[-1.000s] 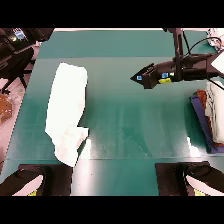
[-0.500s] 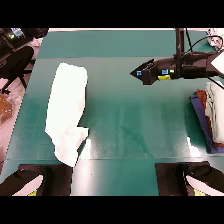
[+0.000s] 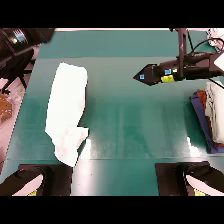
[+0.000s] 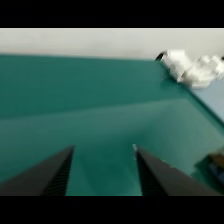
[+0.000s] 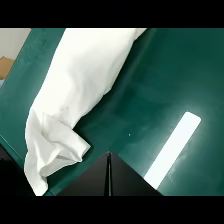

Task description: Fold the shirts.

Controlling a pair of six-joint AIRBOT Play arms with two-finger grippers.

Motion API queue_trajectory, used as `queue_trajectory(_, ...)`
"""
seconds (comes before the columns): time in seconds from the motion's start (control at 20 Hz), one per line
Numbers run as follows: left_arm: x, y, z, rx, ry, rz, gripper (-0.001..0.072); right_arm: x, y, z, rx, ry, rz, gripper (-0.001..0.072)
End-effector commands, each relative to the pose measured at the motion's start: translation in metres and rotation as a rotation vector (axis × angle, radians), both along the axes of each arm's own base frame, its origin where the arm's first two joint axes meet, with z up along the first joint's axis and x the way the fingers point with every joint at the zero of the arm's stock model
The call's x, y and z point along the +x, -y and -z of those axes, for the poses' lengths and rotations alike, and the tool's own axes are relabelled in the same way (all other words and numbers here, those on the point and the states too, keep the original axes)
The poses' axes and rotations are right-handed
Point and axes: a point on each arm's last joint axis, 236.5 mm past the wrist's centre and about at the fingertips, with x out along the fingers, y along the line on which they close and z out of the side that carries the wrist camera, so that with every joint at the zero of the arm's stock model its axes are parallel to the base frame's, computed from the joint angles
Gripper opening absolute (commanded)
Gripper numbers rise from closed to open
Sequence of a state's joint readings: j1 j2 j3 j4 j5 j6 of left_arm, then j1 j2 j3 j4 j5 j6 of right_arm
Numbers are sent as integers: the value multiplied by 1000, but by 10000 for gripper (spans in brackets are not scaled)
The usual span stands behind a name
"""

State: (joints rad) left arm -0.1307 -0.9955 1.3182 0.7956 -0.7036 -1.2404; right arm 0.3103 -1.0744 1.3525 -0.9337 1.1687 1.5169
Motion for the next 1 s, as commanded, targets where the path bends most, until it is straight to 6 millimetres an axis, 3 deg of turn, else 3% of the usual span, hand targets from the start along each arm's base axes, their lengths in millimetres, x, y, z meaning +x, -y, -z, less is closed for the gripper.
queue_trajectory(0.0,-27,-56,124,345,-451,-96,562,-4,28,13,-21,-117,53,34)
queue_trajectory(0.1,-49,-106,169,584,-624,-165,563,-1,47,18,-35,-147,85,41)
queue_trajectory(0.2,-72,-145,194,749,-748,-222,563,4,60,20,-39,-156,120,239)
queue_trajectory(0.3,-91,-169,220,831,-855,-266,565,7,71,21,-45,-159,137,277)
queue_trajectory(0.4,-108,-181,253,860,-953,-302,701,9,76,21,-58,-141,134,277)
queue_trajectory(0.6,-135,-185,317,589,-1133,-336,702,8,76,22,-79,-118,105,277)
queue_trajectory(0.75,-133,-175,326,383,-1123,-247,702,5,71,23,-86,-110,80,277)
queue_trajectory(0.95,-134,-200,332,328,-1152,-301,702,8,71,21,-81,-99,88,276)
